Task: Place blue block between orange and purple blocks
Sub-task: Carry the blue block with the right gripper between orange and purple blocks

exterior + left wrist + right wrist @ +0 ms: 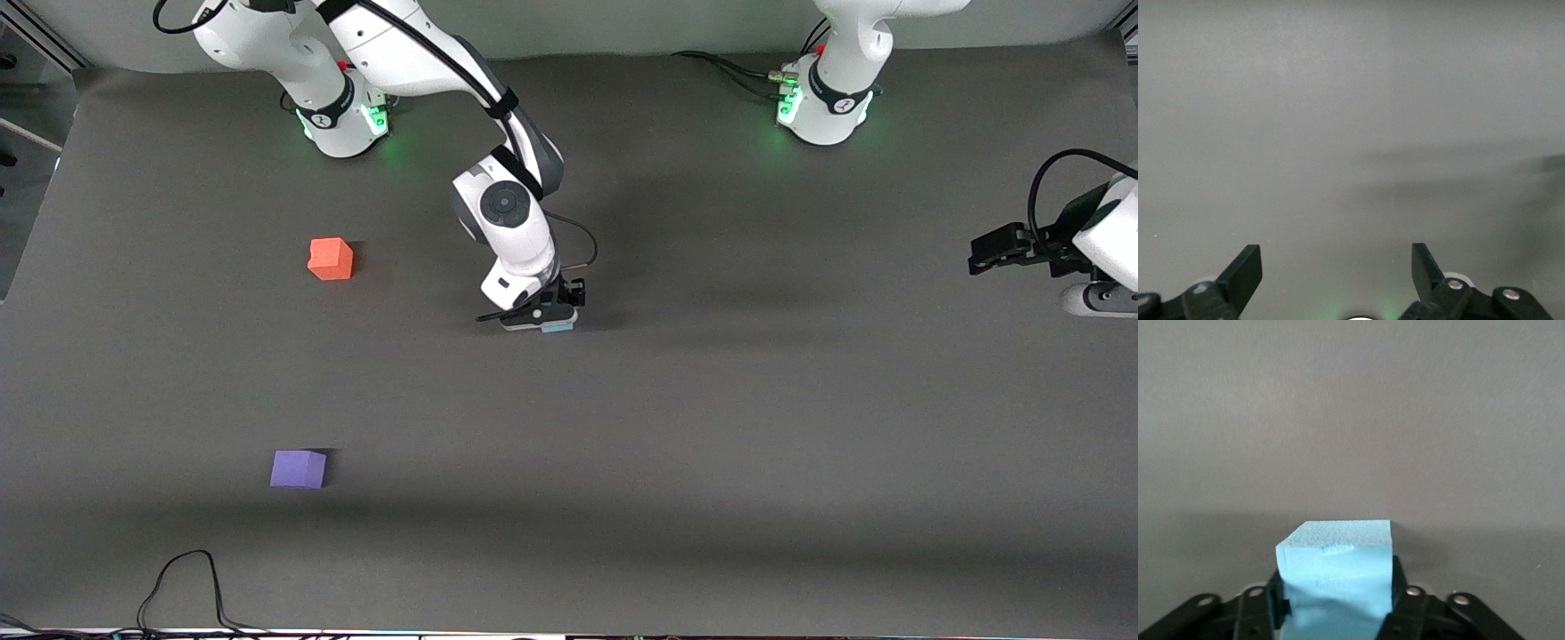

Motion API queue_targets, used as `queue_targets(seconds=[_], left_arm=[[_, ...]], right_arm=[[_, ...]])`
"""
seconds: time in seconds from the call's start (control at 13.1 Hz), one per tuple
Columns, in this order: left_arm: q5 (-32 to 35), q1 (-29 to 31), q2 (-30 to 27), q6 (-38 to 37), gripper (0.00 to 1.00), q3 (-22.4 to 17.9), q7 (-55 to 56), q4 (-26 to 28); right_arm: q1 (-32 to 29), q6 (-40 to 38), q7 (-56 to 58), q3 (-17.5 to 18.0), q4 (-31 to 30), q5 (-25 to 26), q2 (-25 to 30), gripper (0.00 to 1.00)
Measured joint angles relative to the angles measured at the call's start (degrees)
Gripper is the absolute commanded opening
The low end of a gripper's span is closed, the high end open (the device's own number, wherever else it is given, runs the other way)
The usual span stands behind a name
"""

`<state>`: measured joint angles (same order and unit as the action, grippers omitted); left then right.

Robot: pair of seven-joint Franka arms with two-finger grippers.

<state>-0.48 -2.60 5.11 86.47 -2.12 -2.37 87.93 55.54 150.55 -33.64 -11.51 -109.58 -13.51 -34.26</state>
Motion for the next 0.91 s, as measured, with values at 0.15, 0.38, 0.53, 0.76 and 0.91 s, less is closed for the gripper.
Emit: queue_targets(seconds=[0.15,0.38,0.53,0.76,0.91], left_arm=[[0.00,-0.02,0.00,0.00,1.00,0.01,0.00,0.00],[0.00,-0.06,0.00,0.00,1.00,0.01,0.03,0.00],[0.00,-0.07,0.00,0.00,1.00,0.01,0.04,0.00],[0.00,-0.09,0.00,0.00,1.00,0.02,0.05,-0.01],[0.00,-0.10,0.00,0.01,1.00,0.02,0.05,0.00]], right_arm=[[0.00,-5.01,0.43,-3.49,0.32,0.00,2.78,0.29],[-0.10,-18.81,9.38,-13.99,0.87,0.00,11.20,0.29],[-0.46,-25.24,18.76,-23.57,-0.25,-0.03,16.74,0.29],[-1.03,-24.77,36.47,-36.40,-9.04,-6.13,21.36,0.29],[-2.06,-19.93,45.51,-40.18,-15.30,-7.99,20.94,0.29]])
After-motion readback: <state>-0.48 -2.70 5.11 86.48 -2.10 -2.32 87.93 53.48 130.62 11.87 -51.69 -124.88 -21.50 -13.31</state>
